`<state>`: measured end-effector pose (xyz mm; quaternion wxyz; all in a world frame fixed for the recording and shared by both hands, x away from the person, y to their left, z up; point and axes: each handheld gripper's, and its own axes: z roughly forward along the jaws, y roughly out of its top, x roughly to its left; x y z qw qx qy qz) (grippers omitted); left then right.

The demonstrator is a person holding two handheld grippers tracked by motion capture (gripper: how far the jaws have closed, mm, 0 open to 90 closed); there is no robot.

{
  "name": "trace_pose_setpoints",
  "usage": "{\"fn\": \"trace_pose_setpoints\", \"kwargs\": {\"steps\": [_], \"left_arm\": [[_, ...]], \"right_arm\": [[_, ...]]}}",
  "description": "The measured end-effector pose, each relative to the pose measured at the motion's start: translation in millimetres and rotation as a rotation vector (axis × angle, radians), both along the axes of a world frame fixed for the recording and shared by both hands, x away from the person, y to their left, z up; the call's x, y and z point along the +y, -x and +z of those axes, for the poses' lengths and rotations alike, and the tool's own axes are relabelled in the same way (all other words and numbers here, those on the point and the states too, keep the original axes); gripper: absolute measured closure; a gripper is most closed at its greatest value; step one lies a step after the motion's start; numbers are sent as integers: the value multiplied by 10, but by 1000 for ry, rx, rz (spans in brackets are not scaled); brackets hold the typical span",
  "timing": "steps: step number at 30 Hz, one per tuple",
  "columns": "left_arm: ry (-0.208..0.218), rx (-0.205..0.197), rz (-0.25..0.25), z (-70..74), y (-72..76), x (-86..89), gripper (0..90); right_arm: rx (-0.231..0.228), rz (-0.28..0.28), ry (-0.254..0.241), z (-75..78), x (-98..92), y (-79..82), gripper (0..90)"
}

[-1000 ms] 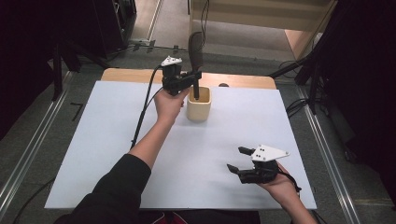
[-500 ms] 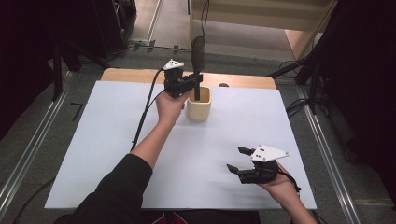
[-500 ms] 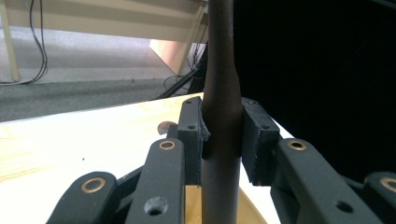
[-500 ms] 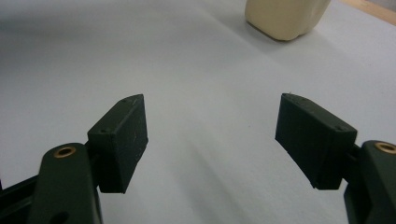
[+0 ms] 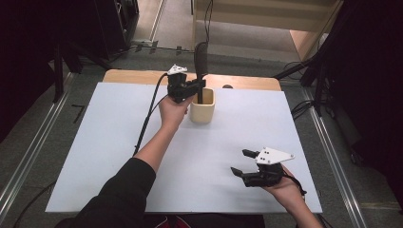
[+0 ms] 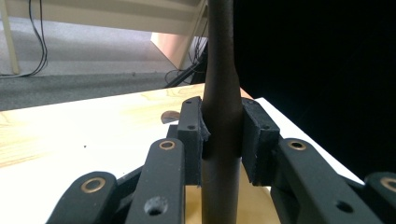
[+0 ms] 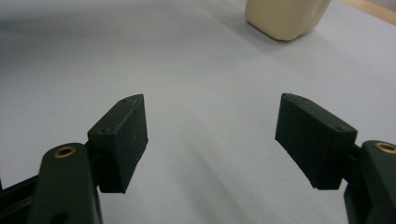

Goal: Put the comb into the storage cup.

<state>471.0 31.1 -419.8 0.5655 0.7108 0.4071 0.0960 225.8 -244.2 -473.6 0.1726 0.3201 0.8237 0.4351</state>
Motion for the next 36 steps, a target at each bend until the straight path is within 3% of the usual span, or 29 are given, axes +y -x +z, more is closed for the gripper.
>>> {"fn": "trace_pose_setpoints", "kwargs": {"steps": [18,26,34,35,36], "left_arm": [[4,20,-5,-165,-4,28,728],[-16,1,-25,-201,22,22,728],[-42,7,-33,-189,39,28,725],[-43,2,-35,-177,43,38,716],[-38,-3,-37,-156,48,53,644]], "right_arm": [[8,1,3,-6,5,0,234],[7,0,3,-8,4,-1,234],[5,1,6,-10,7,-3,234],[4,3,5,-12,9,-3,234],[4,3,7,-11,9,-2,234]]}}
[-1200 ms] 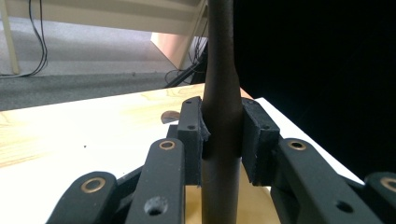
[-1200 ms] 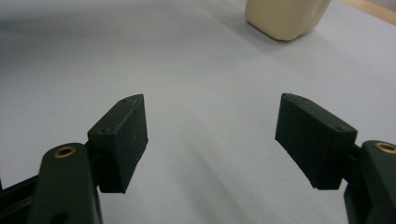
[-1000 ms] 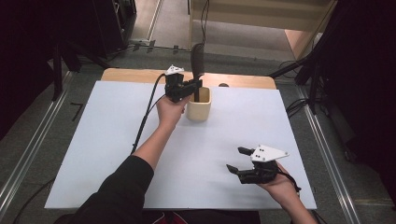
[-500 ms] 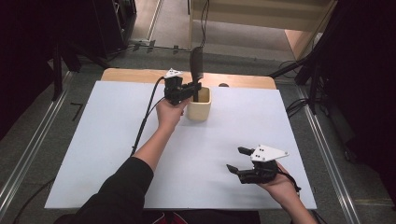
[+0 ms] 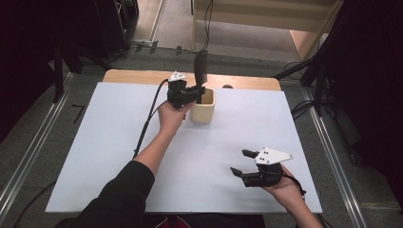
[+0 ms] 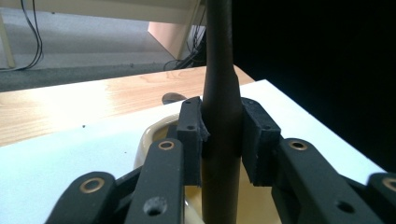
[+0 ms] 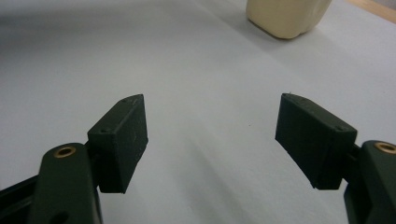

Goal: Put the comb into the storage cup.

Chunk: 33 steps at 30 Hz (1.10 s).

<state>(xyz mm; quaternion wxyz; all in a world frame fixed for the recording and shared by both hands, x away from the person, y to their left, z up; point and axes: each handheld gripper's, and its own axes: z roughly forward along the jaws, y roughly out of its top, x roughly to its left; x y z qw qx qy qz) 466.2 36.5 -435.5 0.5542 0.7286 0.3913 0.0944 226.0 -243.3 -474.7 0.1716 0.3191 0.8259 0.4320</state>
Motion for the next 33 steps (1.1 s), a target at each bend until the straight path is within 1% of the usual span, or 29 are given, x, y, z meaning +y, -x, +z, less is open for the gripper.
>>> {"fn": "trace_pose_setpoints", "kwargs": {"steps": [1,2,3,5,9,11,12,13,15,17,19,21,23,26,28,30,31,32,33], "left_arm": [[-2,-5,10,25,4,17,503],[-4,-4,22,49,5,37,413],[-5,1,30,73,7,65,365],[6,14,26,105,3,119,303],[15,37,18,160,20,191,268],[25,55,11,176,30,221,266],[27,55,10,184,37,237,265],[38,59,10,189,47,249,265],[48,78,2,198,60,277,265],[53,87,0,202,78,304,265],[45,90,5,199,98,336,266],[41,83,16,191,124,370,269],[41,89,16,183,139,410,270],[42,74,20,167,182,470,270],[55,80,17,152,204,515,269],[55,102,6,139,216,547,270],[51,100,6,130,226,565,270],[60,103,6,123,240,582,270],[72,114,2,116,247,600,270]], "right_arm": [[-2,2,1,2,-2,1,234],[-2,0,2,5,-5,3,234],[-1,-2,0,5,-5,5,234],[-1,-3,1,7,-6,4,234],[-5,3,6,2,4,1,234],[-7,4,6,1,6,-1,234],[-7,4,7,1,7,-2,234],[-5,4,8,1,7,-3,234],[-3,3,9,-1,7,-5,234],[-2,4,9,-2,8,-9,234],[0,3,10,-2,9,-9,234],[1,1,10,-3,8,-10,234],[-5,-1,9,-1,7,-8,234],[-3,-4,10,0,8,0,234],[-4,-4,10,0,7,-1,234],[-3,-5,11,-2,6,-2,234],[-3,-5,11,-2,4,-4,234],[-6,-5,11,-1,1,-6,234],[-5,-6,9,-1,1,-7,234]]}}
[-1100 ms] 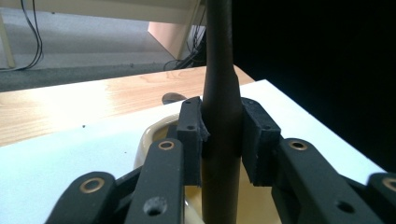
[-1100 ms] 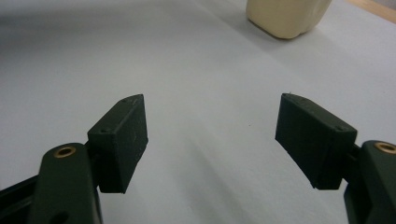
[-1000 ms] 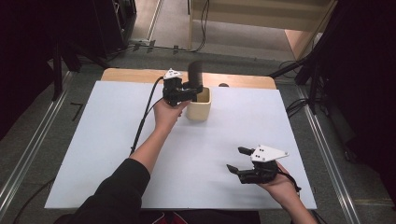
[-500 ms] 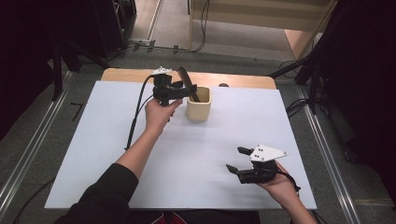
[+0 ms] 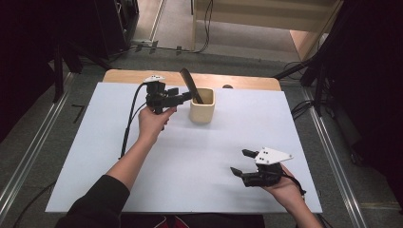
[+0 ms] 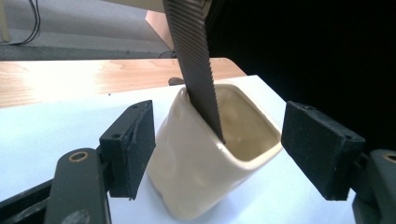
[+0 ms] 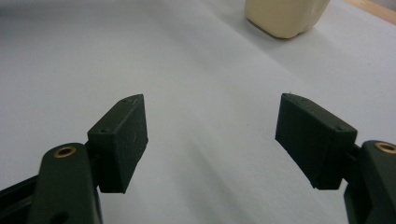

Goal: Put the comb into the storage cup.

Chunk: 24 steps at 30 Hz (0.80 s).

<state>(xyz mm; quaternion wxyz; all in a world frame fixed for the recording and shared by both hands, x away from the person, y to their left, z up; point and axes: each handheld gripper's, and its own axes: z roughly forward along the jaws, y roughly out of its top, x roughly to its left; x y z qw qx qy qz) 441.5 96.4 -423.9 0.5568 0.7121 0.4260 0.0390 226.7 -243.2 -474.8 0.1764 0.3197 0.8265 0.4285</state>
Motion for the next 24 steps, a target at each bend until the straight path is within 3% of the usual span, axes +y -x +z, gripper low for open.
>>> {"fn": "trace_pose_setpoints", "kwargs": {"steps": [11,14,18,24], "left_arm": [[10,55,-14,-78,95,177,270],[23,92,-34,-97,94,224,269],[-33,77,-52,-93,144,241,269],[-19,95,-72,-118,243,309,270]], "right_arm": [[8,0,-1,-11,2,-9,234],[10,-4,-3,-13,3,-11,234],[15,-8,0,-15,-4,-13,234],[6,-4,2,-21,-9,-23,234]]}}
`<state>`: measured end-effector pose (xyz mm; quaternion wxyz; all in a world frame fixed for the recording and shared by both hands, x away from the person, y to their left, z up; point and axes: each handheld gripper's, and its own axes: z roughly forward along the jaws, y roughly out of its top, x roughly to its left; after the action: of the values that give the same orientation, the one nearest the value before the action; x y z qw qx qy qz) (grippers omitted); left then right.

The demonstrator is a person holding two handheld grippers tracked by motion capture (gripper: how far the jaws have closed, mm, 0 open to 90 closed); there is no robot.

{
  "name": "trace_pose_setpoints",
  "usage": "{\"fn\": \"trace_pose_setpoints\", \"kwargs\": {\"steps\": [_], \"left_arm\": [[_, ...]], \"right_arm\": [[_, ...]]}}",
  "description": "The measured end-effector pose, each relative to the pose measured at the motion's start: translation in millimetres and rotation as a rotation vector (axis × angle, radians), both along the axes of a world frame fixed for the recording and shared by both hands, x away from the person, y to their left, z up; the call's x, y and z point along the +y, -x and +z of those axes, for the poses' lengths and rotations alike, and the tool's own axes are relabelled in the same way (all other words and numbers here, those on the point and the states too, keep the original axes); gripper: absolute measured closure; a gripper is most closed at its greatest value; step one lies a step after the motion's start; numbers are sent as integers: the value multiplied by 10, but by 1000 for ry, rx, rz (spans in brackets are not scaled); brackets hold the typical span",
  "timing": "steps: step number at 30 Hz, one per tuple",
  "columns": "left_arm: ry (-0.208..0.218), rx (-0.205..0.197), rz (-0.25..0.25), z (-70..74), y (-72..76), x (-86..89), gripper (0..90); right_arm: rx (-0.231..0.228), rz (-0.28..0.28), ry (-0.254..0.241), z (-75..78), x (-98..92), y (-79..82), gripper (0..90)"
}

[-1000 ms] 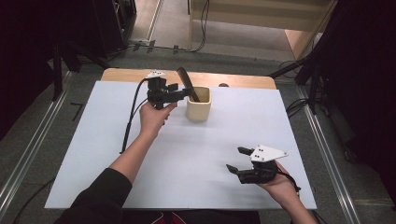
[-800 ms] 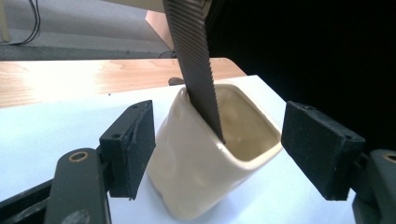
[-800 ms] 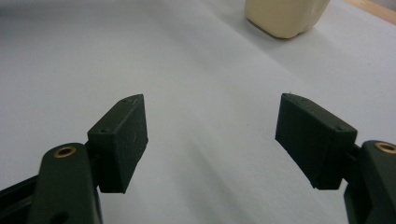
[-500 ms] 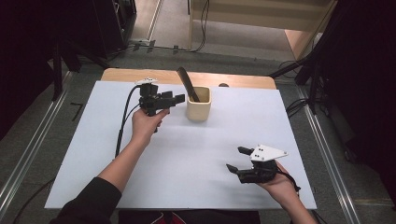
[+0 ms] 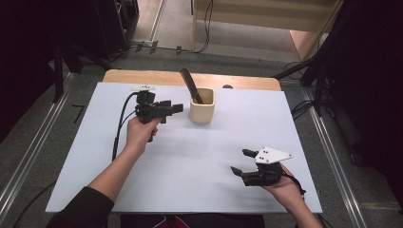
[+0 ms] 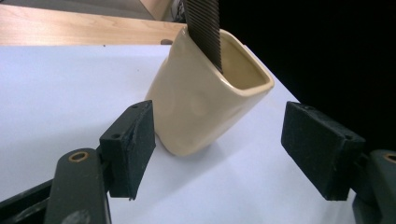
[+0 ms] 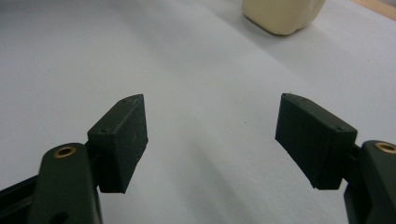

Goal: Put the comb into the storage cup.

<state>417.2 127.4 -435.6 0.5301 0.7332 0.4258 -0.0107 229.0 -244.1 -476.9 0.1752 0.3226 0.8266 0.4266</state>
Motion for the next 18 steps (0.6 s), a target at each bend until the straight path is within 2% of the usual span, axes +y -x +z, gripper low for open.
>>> {"fn": "trace_pose_setpoints", "kwargs": {"steps": [2,6,18], "left_arm": [[-15,1,-9,-7,34,21,269],[-14,22,-17,-48,89,83,270],[-46,22,-39,-57,288,201,270]], "right_arm": [[4,-3,1,3,1,6,234],[3,-2,-1,-3,6,1,234],[5,-11,13,-8,-2,-2,232]]}}
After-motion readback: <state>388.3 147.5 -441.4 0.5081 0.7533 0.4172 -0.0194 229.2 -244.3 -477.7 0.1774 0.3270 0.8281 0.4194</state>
